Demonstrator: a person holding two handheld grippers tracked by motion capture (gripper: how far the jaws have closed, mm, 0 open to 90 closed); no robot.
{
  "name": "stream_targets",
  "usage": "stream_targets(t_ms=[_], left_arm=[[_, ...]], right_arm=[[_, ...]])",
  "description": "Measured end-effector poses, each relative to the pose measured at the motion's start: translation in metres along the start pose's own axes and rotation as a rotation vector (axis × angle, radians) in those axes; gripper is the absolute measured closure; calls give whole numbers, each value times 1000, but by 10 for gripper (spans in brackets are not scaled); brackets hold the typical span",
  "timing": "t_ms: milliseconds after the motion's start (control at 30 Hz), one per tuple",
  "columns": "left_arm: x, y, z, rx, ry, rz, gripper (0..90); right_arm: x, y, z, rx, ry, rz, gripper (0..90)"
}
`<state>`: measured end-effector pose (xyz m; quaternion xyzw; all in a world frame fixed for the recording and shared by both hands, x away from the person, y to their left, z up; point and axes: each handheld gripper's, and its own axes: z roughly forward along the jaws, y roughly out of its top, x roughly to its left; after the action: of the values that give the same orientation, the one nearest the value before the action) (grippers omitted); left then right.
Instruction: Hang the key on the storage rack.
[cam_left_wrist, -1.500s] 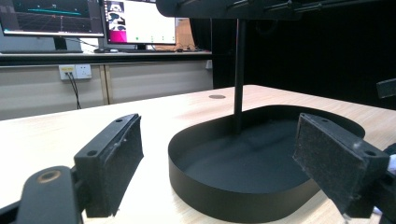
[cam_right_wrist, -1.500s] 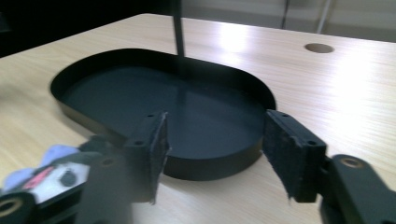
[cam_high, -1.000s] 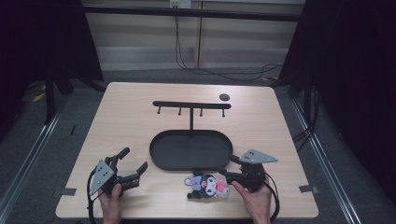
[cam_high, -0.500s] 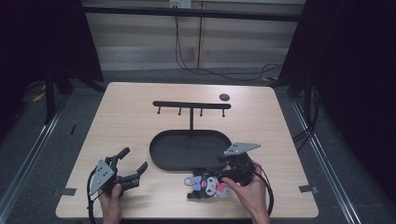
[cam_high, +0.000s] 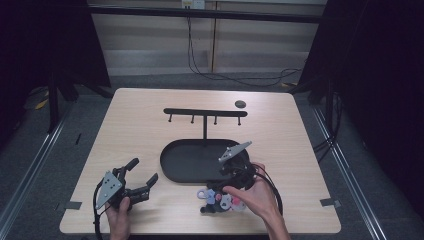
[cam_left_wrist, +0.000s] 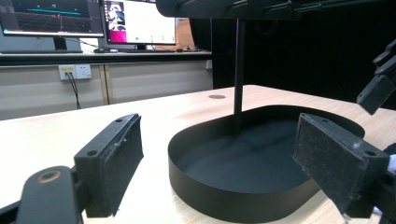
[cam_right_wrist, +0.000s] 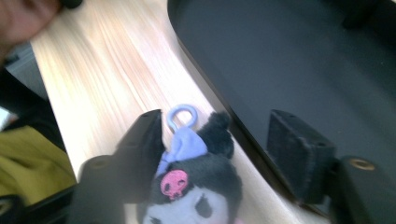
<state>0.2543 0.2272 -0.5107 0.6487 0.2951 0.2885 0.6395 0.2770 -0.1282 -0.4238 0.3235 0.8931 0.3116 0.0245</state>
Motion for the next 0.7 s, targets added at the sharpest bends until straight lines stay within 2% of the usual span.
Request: stream_targets(t_ms=[67, 100, 200, 267, 300, 367, 533, 567, 600, 633, 667, 700], left_arm=[[0, 0, 0, -1, -1, -3, 154], [0, 0, 0, 0, -1, 0, 154], [0, 0, 0, 0, -1, -1, 154], [0, 0, 0, 1, -2, 0, 154], [0, 0, 0, 1, -2, -1, 154], [0, 0, 0, 1, -2, 0, 154], [0, 0, 0, 0, -3, -1, 154], [0, 0, 0, 0, -3, -1, 154], [0, 0, 0, 0, -4, -2, 154], [0, 0, 0, 0, -4, -2, 154], [0, 0, 0, 0, -4, -1, 154], [0, 0, 0, 0, -4, -1, 154]], right_arm=[[-1, 1, 1, 10, 6, -5, 416], [-1, 6, 5, 35, 45, -6, 452], [-1, 9, 8, 72, 65, -22, 475], [2, 14, 12, 107, 81, -44, 527], [5, 19, 16, 141, 96, -55, 599], [5, 20, 17, 147, 101, -50, 602], [8, 33, 28, 247, 125, -74, 682], [8, 33, 28, 247, 125, -74, 682], [9, 36, 35, 288, 129, -100, 689], [9, 36, 35, 288, 129, -100, 689], [12, 39, 40, 326, 129, -129, 703], [12, 39, 40, 326, 129, -129, 703]])
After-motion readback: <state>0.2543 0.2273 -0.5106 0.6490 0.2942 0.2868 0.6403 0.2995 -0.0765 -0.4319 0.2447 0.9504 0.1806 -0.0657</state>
